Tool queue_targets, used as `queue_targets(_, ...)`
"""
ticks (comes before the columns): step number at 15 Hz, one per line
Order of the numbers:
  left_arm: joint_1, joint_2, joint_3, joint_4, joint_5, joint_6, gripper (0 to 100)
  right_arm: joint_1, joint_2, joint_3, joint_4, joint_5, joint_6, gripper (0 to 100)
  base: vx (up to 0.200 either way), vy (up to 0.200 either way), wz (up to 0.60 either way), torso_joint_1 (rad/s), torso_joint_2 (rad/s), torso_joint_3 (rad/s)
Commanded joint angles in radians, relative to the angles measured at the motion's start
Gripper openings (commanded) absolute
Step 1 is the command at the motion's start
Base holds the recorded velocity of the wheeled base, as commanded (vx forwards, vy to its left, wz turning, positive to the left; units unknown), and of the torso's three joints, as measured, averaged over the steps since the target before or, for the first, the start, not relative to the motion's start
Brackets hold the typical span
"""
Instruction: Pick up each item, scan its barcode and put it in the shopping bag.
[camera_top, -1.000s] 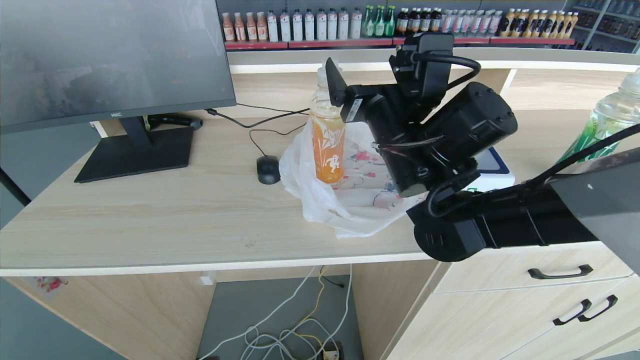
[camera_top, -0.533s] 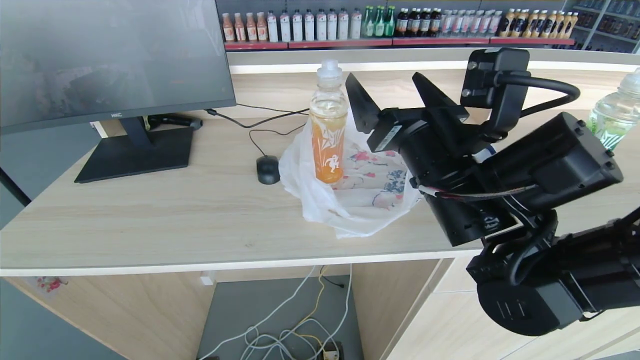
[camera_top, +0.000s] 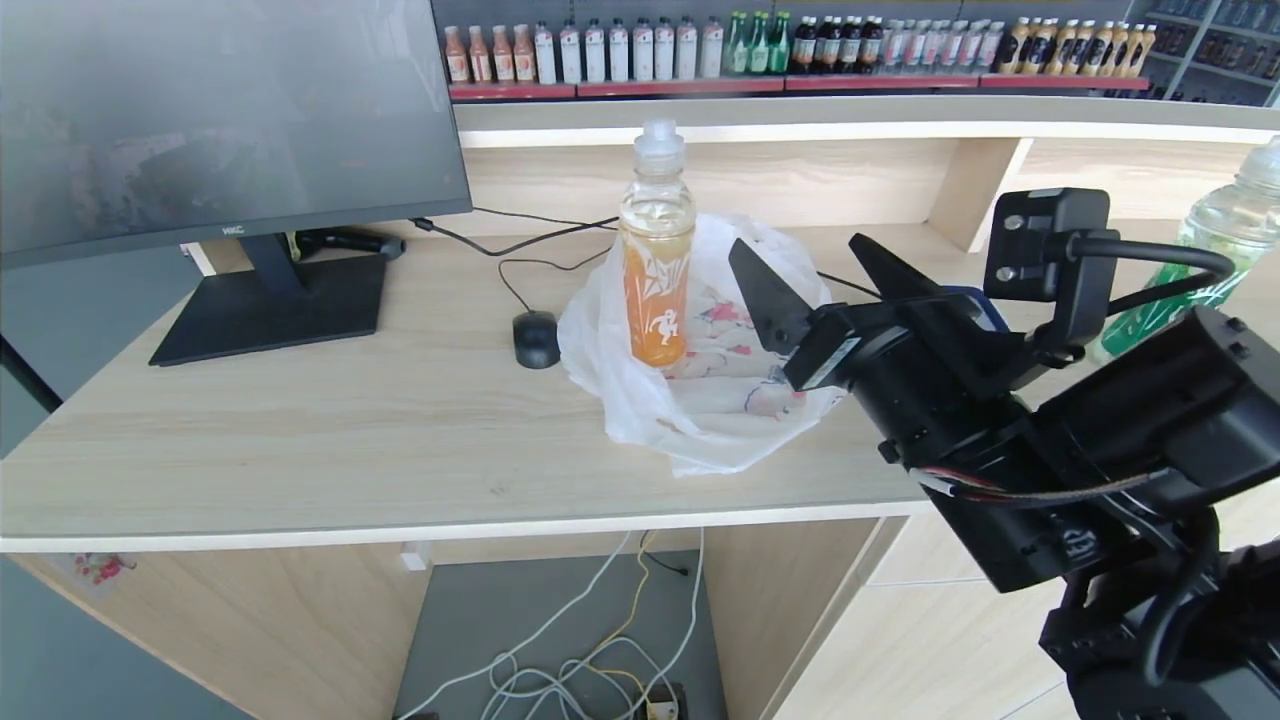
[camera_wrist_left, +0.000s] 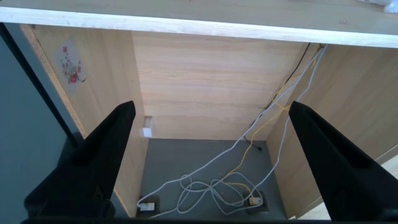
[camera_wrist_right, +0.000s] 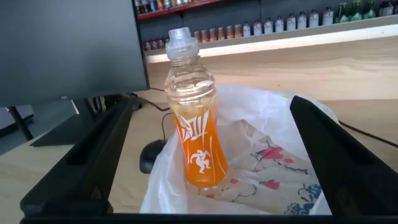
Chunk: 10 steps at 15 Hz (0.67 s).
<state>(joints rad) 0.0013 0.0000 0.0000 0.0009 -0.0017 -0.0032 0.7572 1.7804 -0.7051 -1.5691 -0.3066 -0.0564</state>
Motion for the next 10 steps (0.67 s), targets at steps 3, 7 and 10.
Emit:
queue_targets(3, -0.001, 0.000, 0.000, -0.001, 0.000, 0.000, 100, -0.001, -0.022, 0.039, -0.002, 0.001, -0.002, 100, 0.000, 0.000, 0.00, 0.000, 0.00, 0.000)
queue_targets(7, 0.000, 0.000, 0.000, 0.001, 0.000, -0.004, 100, -0.004, 0.002, 0.018, -0.002, -0.009, -0.005, 100, 0.000, -0.100, 0.00, 0.007, 0.00, 0.002)
queue_targets(10, 0.000, 0.000, 0.000, 0.001, 0.000, -0.003, 100, 0.001, 0.022, -0.013, -0.002, -0.011, -0.008, 100, 0.000, -0.200, 0.00, 0.007, 0.00, 0.004)
